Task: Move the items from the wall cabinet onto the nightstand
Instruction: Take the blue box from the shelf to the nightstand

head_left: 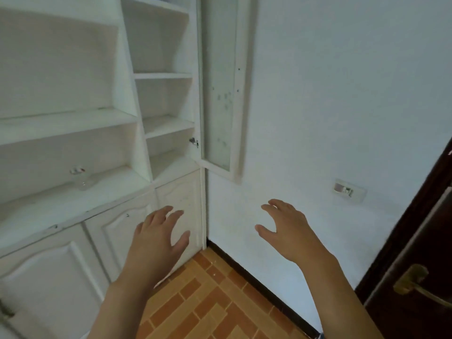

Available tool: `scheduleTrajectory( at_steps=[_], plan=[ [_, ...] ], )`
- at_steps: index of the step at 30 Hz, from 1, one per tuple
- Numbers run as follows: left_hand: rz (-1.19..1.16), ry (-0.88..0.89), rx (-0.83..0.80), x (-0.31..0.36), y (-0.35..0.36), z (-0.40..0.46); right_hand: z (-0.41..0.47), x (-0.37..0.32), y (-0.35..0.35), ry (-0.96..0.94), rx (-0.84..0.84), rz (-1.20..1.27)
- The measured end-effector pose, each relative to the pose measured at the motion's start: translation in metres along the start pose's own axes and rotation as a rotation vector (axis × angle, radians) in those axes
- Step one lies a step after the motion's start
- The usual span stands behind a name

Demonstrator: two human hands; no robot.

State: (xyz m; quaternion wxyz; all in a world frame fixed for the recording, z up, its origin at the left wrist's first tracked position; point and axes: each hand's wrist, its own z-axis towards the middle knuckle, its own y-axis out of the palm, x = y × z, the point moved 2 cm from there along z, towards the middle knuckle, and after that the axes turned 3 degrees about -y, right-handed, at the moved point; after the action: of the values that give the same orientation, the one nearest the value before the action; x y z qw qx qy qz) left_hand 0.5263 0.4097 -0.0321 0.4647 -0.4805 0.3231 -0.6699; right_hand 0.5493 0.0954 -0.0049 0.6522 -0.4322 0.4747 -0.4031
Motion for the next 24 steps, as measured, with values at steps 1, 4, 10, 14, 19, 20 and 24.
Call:
scheduleTrajectory(
  at_steps=[1,4,10,14,19,20,24],
  plan=[
    [0.013,-0.010,0.004,-0.005,-0.001,0.008,0.014,-0.005,0.002,-0.018,-0.004,0.002],
    [0.043,-0.041,0.020,-0.019,-0.004,0.033,0.056,-0.014,0.008,-0.068,-0.009,0.009],
    [0.099,-0.081,0.075,-0.028,-0.001,0.106,0.150,-0.009,0.016,-0.155,0.006,0.043],
    [0.122,-0.116,0.087,-0.031,0.014,0.159,0.220,0.006,0.019,-0.206,0.004,0.068],
    [0.141,-0.164,0.100,-0.031,0.032,0.235,0.308,0.025,0.018,-0.262,0.000,0.096],
    [0.144,-0.175,0.105,-0.031,0.036,0.250,0.325,0.030,0.018,-0.278,-0.003,0.093],
    [0.168,-0.194,0.117,-0.031,0.049,0.299,0.388,0.043,0.019,-0.328,-0.008,0.105]
  ],
)
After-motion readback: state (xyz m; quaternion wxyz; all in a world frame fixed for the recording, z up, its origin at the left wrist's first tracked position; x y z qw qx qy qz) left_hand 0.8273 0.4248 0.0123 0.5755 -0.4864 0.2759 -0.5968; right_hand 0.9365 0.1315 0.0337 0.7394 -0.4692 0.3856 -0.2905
